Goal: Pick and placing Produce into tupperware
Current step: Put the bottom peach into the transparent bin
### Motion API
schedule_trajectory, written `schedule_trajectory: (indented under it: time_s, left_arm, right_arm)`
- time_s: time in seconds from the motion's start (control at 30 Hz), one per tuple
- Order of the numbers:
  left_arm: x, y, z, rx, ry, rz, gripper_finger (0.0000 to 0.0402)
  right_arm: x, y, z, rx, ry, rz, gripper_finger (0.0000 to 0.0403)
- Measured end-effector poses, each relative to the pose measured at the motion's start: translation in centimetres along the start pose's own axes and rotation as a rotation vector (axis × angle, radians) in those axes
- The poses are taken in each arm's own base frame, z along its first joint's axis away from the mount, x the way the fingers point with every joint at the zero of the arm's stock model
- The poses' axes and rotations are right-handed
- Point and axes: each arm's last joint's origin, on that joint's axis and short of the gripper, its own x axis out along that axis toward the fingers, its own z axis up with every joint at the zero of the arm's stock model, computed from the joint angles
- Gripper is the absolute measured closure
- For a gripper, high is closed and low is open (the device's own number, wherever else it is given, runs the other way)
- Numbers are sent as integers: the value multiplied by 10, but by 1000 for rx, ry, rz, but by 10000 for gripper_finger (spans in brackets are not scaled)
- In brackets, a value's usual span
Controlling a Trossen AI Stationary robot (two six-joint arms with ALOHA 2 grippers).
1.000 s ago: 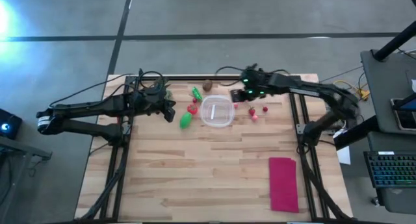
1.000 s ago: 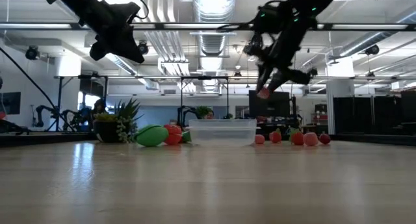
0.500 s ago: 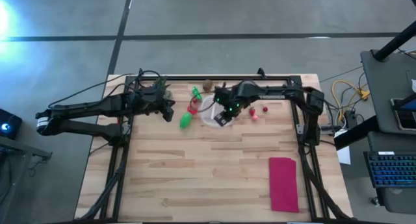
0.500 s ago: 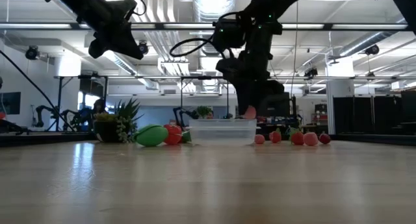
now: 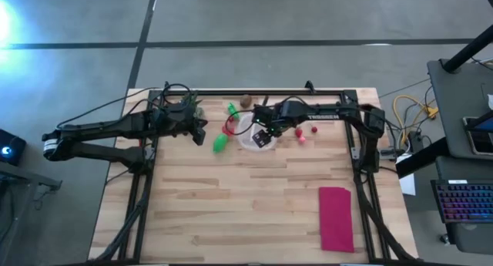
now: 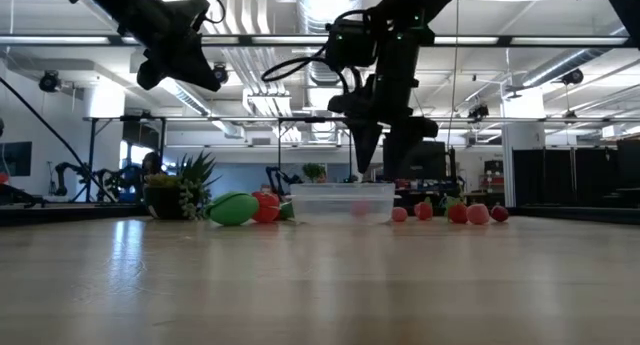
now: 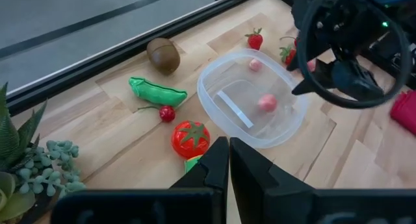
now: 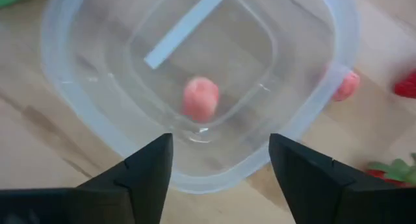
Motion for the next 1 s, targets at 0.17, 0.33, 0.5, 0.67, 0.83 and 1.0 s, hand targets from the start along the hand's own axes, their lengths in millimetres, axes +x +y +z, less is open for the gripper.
schedule_trajectory:
  time_s: [0.17,0.33,0.5,0.67,0.83,1.0]
  left_arm:
    - [0,0,0,0,0,-1,402]
    - [0,0,0,39,1,-3,402]
    - [0,0,0,50,4,-9,402]
    - [0,-1,0,51,13,-30,402]
    - [0,-1,-1,50,20,-44,402]
    - [0,-1,0,48,20,-44,402]
  right_arm:
    - [-20,0,-12,-39,-7,-63,164]
    - [-37,-19,-42,-65,95,-243,165]
    - [-18,-55,-59,86,226,-221,163]
    - [-3,-77,-67,162,270,-186,164]
    - [10,-87,-66,180,250,-135,167]
    - [26,-96,-68,188,246,-149,167]
